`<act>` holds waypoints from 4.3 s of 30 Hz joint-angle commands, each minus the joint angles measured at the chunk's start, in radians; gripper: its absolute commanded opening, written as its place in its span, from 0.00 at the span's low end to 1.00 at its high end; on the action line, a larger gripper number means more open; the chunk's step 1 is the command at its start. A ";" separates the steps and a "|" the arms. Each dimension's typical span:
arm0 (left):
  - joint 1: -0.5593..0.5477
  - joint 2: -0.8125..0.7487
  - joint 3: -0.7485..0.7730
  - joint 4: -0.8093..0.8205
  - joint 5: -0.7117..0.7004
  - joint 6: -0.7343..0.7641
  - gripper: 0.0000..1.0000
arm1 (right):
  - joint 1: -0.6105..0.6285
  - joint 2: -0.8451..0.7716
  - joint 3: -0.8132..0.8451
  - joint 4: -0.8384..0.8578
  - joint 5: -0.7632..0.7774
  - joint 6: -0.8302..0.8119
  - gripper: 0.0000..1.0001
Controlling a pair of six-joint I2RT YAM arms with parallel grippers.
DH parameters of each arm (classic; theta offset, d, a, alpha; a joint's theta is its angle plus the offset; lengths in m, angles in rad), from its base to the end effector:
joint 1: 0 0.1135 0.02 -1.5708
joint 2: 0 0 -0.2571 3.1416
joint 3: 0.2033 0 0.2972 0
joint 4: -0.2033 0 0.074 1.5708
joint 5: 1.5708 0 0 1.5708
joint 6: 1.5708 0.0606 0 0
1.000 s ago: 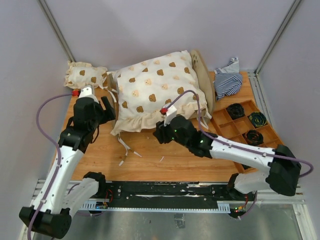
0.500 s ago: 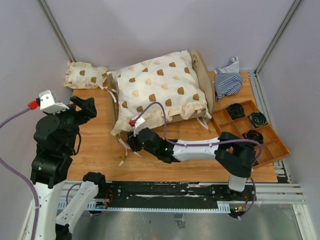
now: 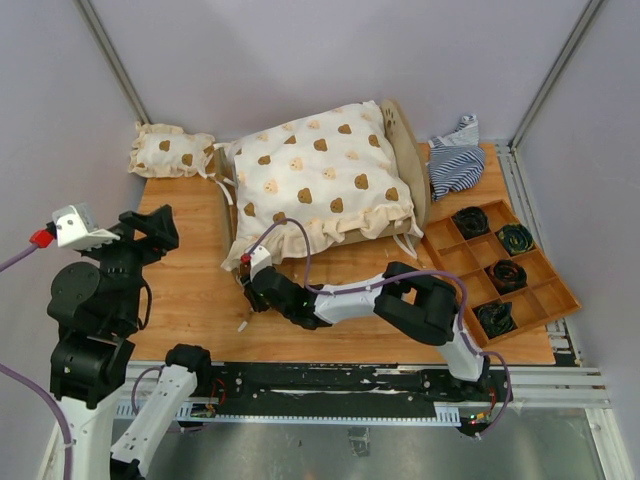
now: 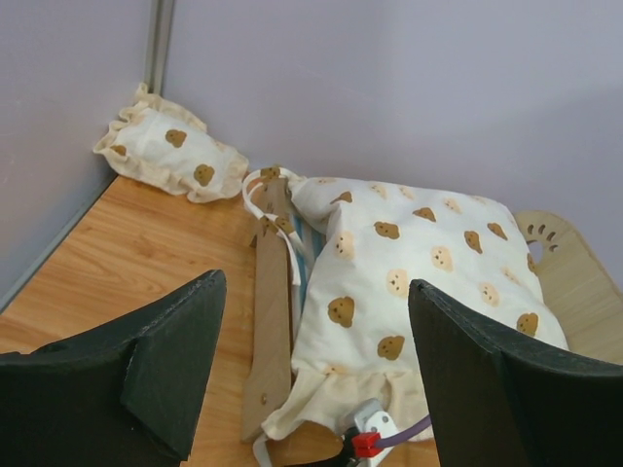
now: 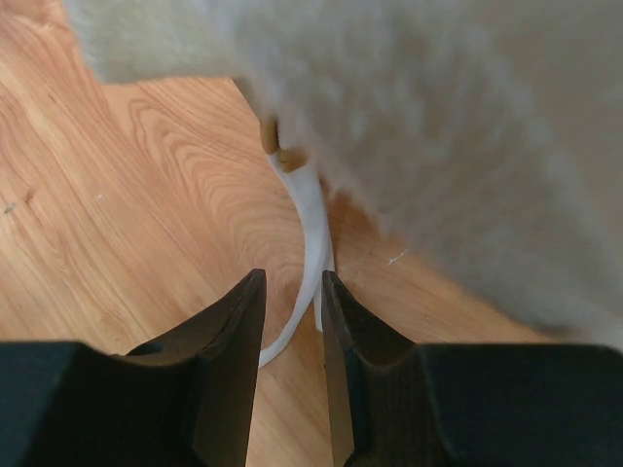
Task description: Set up the pet bed
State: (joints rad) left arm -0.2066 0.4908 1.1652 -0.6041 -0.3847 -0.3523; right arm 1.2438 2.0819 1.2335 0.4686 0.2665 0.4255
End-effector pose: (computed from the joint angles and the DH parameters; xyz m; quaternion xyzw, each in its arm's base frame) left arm 0.1152 -0.0009 0.4725 -0.1882 0.6573 -0.0728 0.7261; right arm 0.1777 0.4743 0.1099 -0.2581 0.7825 0.3381 0.4548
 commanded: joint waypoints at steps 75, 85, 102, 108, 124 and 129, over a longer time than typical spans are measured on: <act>-0.004 0.548 -0.092 0.265 0.500 -0.165 0.00 | -0.060 -0.310 -0.231 0.524 -0.086 -0.847 0.00; -0.003 0.626 -0.027 0.243 0.456 -0.139 0.00 | -0.136 -0.174 -0.127 0.735 -0.261 -1.026 0.00; -0.002 0.656 0.053 0.198 0.393 -0.130 0.00 | -0.162 0.053 0.031 1.034 -0.329 -0.994 0.00; -0.002 0.657 0.069 0.157 0.364 -0.108 0.00 | -0.161 0.116 0.077 1.069 -0.280 -0.950 0.00; 0.000 0.674 0.134 0.058 0.246 -0.012 0.00 | -0.166 0.109 0.043 1.098 -0.056 -0.866 0.00; -0.001 0.691 0.143 0.047 0.255 -0.001 0.00 | -0.171 0.108 0.021 1.098 -0.047 -0.883 0.00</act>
State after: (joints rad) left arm -0.2070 1.1687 1.2671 -0.5571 -0.1040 -0.3843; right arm 1.0870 2.1956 1.2736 1.4963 0.1764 -0.4572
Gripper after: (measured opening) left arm 0.011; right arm 0.008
